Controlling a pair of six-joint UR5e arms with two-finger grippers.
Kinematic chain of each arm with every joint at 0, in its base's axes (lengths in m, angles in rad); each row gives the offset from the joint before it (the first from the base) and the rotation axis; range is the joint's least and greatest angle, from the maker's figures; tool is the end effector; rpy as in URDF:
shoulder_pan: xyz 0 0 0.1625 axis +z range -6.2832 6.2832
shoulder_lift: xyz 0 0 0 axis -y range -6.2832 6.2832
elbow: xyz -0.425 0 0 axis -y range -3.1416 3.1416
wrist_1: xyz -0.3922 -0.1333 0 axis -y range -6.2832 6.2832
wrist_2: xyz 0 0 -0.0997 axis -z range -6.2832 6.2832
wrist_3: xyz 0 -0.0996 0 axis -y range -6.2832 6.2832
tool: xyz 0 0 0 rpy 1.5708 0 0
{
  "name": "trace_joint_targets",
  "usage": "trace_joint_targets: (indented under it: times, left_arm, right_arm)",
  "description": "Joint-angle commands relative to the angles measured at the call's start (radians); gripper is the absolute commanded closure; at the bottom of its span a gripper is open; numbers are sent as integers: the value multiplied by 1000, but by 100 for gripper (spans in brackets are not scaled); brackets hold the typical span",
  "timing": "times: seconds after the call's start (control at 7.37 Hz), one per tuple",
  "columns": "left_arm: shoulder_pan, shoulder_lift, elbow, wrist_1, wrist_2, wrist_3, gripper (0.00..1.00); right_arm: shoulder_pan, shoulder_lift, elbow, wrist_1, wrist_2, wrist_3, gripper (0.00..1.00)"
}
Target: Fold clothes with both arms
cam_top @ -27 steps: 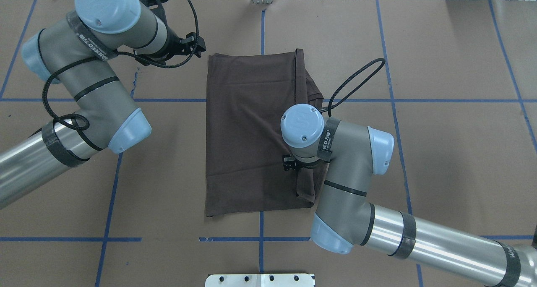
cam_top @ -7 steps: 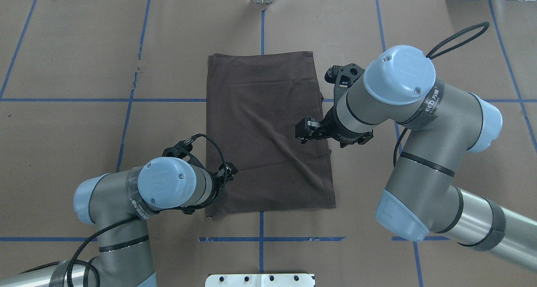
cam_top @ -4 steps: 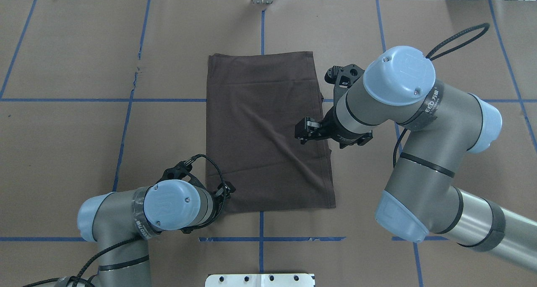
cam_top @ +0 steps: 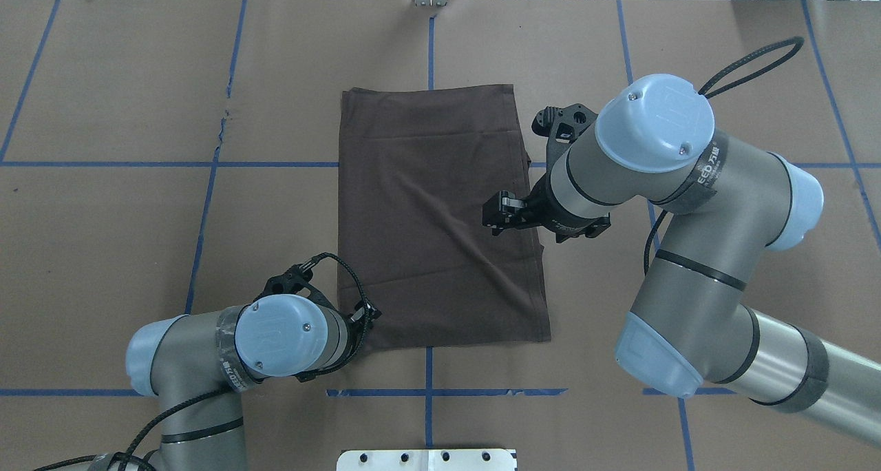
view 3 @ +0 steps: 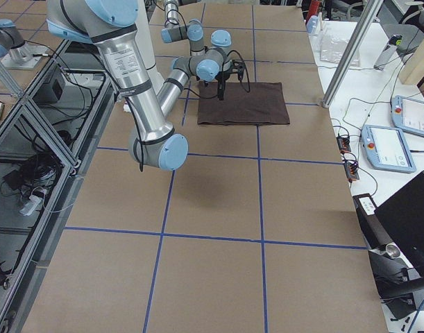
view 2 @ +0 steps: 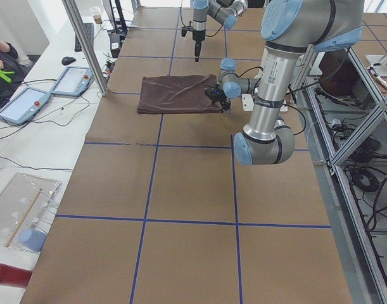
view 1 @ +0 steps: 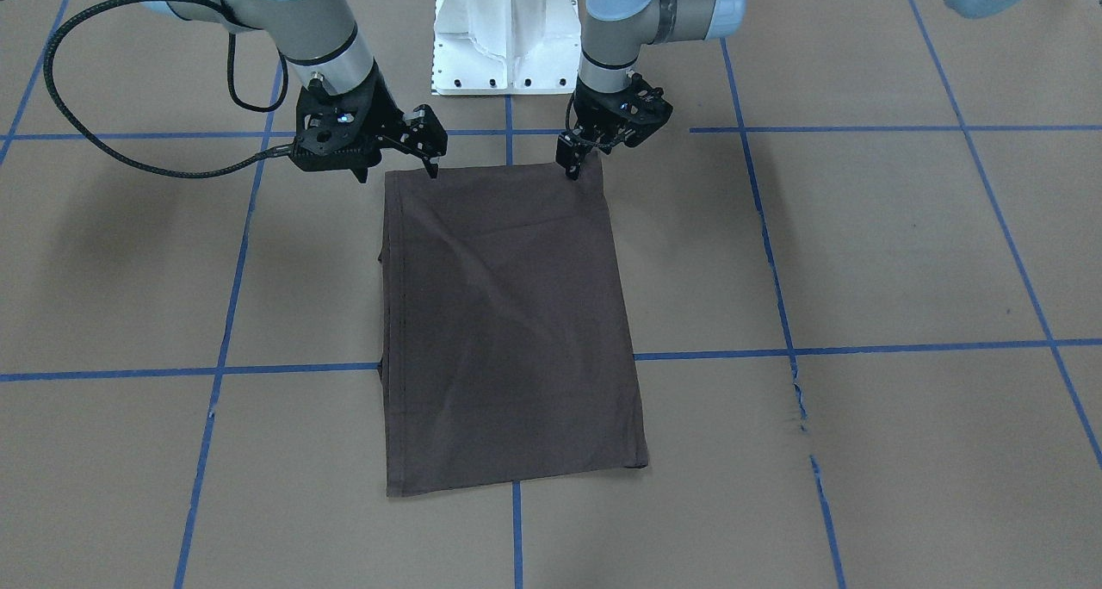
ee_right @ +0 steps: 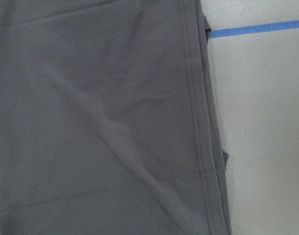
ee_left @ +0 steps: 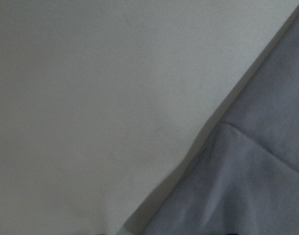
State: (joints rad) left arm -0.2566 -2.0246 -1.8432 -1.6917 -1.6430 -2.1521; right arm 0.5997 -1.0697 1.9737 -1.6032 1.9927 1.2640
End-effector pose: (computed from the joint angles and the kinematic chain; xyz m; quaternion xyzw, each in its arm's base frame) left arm 0.5677 -0.2793 0.2751 -0.0989 0.4000 -0.3571 0.8383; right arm -0.4269 -0.4040 0.2092 0.0101 -0.4542 0.0419 0.8898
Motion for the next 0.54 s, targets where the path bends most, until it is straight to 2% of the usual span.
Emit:
trace_joint_targets:
  times: [0.0,0.41]
  left_arm:
    - [-1,0,1,3,9,0,28]
    - [0,0,-1,3,8,0,59]
  right_arm:
    - [0,2,1,0,0,0,0]
    - [2,1,1,0,0,0,0]
